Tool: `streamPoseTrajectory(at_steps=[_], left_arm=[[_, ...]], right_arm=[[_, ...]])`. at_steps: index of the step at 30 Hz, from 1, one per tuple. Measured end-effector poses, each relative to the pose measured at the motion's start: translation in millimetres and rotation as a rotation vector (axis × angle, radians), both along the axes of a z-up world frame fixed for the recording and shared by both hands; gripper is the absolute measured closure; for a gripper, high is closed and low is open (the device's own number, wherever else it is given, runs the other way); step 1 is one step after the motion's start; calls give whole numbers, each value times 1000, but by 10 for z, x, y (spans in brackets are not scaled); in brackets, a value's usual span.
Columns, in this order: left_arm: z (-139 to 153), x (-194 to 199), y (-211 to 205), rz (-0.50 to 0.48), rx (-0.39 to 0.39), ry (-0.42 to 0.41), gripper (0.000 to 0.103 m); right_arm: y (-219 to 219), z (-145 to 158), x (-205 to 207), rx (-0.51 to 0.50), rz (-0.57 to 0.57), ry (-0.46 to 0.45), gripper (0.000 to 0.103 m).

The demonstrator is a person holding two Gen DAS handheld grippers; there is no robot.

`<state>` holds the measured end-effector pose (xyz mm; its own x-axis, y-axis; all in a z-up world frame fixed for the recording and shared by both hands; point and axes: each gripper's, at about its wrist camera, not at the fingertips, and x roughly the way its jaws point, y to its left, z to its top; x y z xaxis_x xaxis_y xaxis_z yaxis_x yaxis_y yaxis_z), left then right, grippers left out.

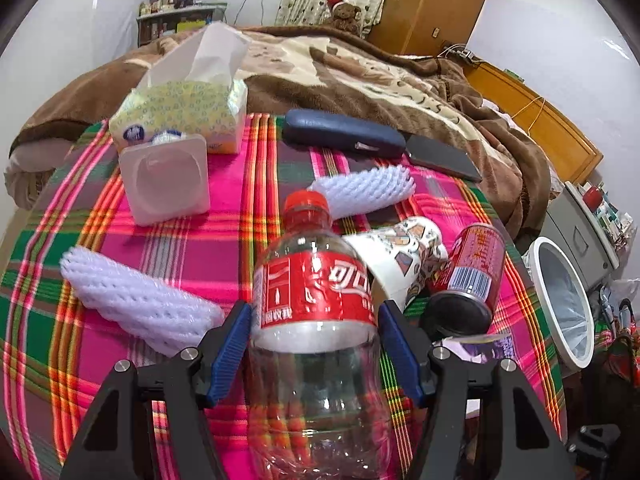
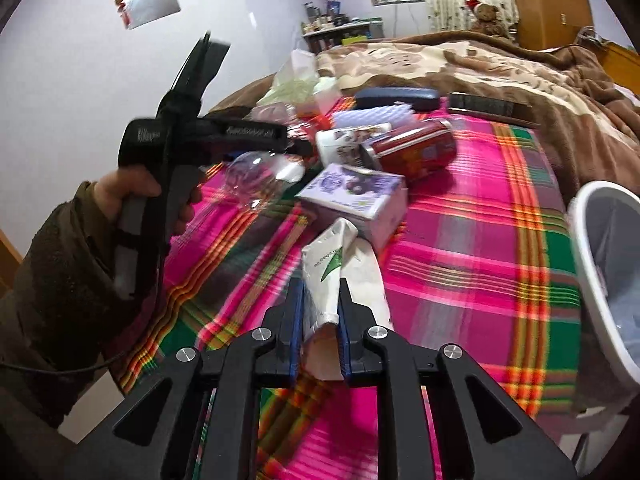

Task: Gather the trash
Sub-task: 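Grasp the clear water bottle with the left gripper while the right grasps the tissue pack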

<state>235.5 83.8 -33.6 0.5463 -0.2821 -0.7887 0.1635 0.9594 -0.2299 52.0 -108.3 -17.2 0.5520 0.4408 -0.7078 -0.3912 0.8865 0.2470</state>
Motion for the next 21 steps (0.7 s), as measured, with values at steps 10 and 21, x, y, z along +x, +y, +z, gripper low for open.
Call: streamPoseTrajectory(at_steps=[10, 21], left_arm=[[-29, -197, 69, 23, -23, 1, 40], [-29, -871, 68, 25, -66, 0, 40]], right_arm=[[-360, 62, 9, -21, -144, -36, 92], [-324, -91, 299, -48, -192, -14, 92]])
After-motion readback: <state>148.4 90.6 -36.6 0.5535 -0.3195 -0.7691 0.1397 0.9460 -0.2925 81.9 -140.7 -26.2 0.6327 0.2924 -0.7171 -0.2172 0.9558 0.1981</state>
